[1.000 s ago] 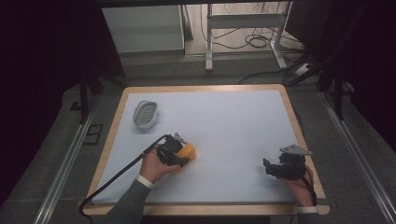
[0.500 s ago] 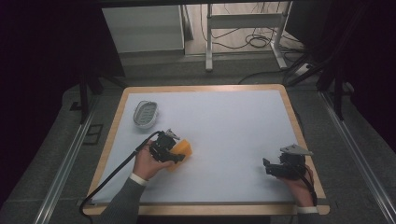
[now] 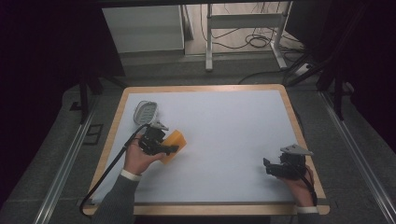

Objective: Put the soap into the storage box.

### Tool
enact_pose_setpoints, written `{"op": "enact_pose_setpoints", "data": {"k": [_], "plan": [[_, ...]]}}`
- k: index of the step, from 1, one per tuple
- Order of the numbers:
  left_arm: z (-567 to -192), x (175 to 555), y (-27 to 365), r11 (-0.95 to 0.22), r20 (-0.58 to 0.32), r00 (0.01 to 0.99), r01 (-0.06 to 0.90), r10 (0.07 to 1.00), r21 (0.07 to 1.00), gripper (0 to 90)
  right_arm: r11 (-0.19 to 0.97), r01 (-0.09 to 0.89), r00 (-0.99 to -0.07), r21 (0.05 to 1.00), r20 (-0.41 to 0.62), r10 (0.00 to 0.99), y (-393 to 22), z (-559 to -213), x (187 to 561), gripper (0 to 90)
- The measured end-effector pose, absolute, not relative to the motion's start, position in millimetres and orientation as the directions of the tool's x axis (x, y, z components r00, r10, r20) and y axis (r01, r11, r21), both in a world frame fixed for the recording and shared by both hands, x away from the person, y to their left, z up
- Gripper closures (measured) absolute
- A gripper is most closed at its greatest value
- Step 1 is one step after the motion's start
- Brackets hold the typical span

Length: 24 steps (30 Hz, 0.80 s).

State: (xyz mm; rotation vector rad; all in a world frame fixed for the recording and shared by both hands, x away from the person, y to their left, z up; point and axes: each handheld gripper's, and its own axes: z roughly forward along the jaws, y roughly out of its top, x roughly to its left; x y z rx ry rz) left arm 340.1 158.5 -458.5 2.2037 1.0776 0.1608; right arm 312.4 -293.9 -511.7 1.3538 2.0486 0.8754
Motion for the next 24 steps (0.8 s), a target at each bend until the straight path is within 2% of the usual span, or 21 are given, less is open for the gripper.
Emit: {"op": "enact_pose_setpoints", "data": {"k": [24], "plan": [[-443, 349, 180, -0.39, -0.167, 0.612, 0.666, 0.773, 0.636, 60.7, 0.268, 0.588, -0.347, 0.763, -0.061, 0.936, -298, -511, 313, 9.1]]}}
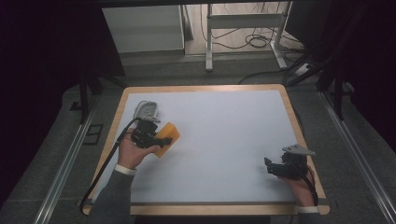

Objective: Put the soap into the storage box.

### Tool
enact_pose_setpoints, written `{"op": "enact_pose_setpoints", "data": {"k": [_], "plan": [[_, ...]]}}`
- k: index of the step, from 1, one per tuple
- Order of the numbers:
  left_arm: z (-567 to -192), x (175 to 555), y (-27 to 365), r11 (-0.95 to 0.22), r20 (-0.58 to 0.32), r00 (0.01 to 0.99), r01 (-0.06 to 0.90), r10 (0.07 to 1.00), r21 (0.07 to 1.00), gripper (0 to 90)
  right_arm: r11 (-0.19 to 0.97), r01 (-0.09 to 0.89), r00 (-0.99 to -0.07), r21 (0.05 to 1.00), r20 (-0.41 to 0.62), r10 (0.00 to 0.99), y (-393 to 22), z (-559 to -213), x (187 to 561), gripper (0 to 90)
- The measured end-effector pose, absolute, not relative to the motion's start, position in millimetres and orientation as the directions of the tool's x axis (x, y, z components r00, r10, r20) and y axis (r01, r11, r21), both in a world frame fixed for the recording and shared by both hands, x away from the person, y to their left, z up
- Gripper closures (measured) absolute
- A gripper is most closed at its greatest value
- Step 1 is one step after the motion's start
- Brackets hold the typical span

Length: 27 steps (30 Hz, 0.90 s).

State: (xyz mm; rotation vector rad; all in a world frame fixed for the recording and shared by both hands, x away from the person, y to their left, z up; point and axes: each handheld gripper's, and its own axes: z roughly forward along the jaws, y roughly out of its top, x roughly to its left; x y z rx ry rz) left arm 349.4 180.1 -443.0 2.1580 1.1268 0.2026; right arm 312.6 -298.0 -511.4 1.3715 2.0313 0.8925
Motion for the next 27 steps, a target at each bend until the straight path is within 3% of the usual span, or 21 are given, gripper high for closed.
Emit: {"op": "enact_pose_setpoints", "data": {"k": [27], "plan": [[-434, 366, 201, -0.354, -0.154, 0.561, 0.688, 0.813, 0.634, 60.8, 0.259, 0.575, -0.338, 0.776, -0.063, 0.939, -297, -509, 311, 9.1]]}}
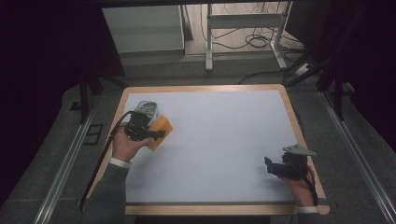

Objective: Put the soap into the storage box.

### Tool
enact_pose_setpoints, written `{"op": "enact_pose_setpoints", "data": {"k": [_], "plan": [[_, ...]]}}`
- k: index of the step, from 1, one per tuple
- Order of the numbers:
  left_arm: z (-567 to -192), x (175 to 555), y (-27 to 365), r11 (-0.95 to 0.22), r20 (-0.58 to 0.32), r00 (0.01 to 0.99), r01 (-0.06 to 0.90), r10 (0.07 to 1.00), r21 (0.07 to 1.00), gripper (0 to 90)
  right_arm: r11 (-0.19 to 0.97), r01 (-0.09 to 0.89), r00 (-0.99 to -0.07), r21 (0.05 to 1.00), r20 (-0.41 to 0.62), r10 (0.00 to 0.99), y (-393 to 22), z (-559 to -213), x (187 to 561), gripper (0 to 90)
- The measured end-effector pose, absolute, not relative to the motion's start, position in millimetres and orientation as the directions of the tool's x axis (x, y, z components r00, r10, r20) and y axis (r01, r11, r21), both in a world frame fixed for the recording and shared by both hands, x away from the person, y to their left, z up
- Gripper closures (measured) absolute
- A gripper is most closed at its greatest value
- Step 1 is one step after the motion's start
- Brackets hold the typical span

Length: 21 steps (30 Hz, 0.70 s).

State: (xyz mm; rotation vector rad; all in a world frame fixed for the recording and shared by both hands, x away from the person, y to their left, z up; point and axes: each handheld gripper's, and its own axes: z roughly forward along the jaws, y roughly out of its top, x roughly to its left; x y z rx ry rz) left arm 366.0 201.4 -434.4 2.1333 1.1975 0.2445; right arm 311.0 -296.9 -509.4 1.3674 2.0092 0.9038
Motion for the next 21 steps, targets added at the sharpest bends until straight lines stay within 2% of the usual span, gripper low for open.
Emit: {"op": "enact_pose_setpoints", "data": {"k": [21], "plan": [[-430, 380, 212, -0.34, -0.151, 0.531, 0.71, 0.834, 0.617, 60.8, 0.251, 0.575, -0.328, 0.779, -0.062, 0.943, -297, -508, 311, 9.1]]}}
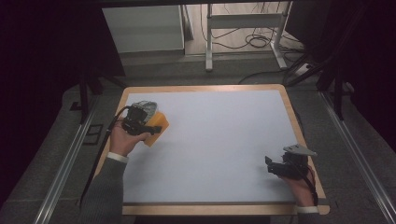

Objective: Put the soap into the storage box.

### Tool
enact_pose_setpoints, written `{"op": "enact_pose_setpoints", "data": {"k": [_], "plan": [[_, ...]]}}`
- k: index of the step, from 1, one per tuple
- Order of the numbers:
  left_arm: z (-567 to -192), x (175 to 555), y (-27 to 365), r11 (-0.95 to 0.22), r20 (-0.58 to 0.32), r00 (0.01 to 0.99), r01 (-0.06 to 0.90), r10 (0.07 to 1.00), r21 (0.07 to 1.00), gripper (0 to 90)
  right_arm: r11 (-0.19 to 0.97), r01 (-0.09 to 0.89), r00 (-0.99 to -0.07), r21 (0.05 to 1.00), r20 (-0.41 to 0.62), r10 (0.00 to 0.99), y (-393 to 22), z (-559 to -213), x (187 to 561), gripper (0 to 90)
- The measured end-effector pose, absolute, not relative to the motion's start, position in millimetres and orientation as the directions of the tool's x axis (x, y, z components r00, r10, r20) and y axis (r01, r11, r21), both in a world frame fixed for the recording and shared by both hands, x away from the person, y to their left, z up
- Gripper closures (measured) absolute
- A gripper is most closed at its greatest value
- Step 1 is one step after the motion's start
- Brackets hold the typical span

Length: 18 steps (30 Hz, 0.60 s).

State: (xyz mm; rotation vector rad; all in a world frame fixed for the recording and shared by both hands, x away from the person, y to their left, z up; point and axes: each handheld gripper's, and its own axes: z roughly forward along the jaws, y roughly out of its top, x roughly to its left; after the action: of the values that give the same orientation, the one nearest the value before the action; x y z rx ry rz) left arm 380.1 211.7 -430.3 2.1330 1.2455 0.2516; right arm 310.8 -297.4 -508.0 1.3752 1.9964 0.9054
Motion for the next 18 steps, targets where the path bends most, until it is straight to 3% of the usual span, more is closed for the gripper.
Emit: {"op": "enact_pose_setpoints", "data": {"k": [18], "plan": [[-422, 406, 224, -0.322, -0.153, 0.498, 0.735, 0.853, 0.596, 60.8, 0.255, 0.572, -0.328, 0.78, -0.068, 0.942, -297, -507, 310, 9.1]]}}
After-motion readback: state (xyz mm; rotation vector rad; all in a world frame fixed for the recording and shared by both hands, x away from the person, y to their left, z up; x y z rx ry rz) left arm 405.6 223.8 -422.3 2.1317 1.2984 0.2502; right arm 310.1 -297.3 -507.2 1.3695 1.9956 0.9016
